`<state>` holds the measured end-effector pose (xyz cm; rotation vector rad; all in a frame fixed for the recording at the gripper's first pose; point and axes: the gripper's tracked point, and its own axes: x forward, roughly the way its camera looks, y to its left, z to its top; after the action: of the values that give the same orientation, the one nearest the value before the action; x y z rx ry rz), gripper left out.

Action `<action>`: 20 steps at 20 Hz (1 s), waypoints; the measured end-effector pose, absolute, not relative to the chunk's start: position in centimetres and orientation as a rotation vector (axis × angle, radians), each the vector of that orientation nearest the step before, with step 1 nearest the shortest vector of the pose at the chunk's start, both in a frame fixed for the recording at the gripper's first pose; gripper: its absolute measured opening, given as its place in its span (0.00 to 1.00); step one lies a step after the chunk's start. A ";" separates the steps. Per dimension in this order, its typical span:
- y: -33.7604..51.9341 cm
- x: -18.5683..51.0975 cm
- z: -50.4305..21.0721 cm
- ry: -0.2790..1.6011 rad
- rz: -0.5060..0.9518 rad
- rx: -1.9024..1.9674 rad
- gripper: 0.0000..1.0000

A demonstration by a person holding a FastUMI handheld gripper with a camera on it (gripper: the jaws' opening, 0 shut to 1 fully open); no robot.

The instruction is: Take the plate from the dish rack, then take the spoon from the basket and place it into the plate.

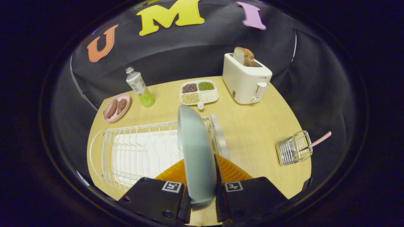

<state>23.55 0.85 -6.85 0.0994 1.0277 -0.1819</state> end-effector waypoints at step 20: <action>4.3 9.5 1.3 0.742 0.058 0.140 0.33</action>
<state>9.49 4.27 1.31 0.1395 0.7417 0.0581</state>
